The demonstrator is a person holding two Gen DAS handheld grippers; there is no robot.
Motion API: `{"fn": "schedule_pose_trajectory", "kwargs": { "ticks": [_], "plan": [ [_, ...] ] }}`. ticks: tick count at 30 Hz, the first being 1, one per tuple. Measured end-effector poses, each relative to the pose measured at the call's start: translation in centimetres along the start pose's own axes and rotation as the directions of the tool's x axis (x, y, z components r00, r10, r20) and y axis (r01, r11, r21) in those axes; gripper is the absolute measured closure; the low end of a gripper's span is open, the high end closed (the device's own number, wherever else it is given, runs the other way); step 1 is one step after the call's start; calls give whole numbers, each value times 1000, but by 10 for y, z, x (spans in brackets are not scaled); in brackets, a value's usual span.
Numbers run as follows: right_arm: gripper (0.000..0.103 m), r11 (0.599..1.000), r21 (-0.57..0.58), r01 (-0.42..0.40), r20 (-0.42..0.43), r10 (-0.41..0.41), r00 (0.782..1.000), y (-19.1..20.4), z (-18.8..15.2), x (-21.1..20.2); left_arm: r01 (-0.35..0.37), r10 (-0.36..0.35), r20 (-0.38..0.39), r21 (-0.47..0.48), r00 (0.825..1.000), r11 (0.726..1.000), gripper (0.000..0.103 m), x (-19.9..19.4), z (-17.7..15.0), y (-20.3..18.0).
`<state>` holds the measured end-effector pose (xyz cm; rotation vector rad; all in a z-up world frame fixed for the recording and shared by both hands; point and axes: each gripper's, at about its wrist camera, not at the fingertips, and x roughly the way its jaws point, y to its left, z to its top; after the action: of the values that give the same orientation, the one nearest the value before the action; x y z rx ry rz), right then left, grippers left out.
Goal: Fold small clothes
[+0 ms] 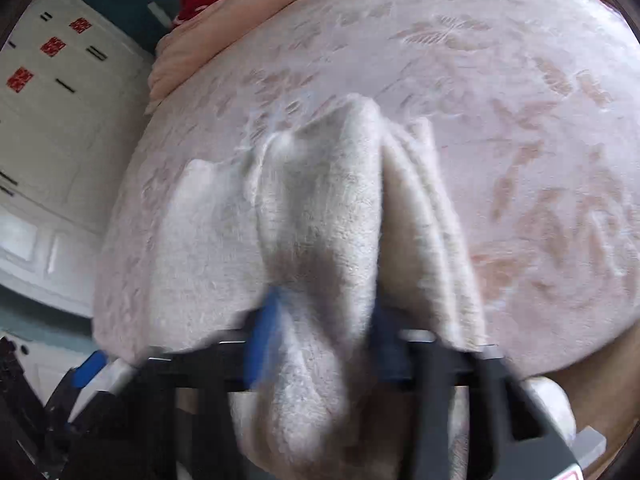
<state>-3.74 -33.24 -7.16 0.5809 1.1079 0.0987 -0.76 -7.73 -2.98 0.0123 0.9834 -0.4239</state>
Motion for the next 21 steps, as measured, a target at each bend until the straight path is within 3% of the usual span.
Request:
{"fn": "schedule_pose_trajectory", "kwargs": {
  "ticks": [4,6,7,9,13,16,19,20,21],
  "plan": [
    [95,999,-30,-45,186,50,981,12,16,-51,7,-7,-9,22,1000,1000,10,6,2,-13],
    [95,995,-71,71,194,-56,979,11,21,-46,1,-1,-14,33,1000,999,10,11,2,-17],
    [95,978,-113,176,138,-160,978,6,20,-22,-3,4,-21,33,1000,999,10,14,2,-18],
    [93,948,-171,269,63,-262,963,-2,8,16,-5,6,-41,28,999,1000,10,21,3,-21],
    [90,981,-63,184,158,-173,972,9,10,-28,-17,17,-20,34,1000,999,10,13,9,-22],
    [89,989,-94,118,238,-92,967,27,14,-66,11,-11,12,19,1000,1000,10,9,20,-24],
    [89,990,-124,61,176,-39,984,39,22,-58,40,-40,4,9,999,999,10,19,31,-34],
    [90,990,-120,79,149,-60,987,38,24,-45,73,-73,1,11,997,997,10,26,35,-39],
    [90,982,-116,147,105,-135,985,29,30,-19,80,-80,-4,21,997,997,10,34,38,-44]
  ]
}}
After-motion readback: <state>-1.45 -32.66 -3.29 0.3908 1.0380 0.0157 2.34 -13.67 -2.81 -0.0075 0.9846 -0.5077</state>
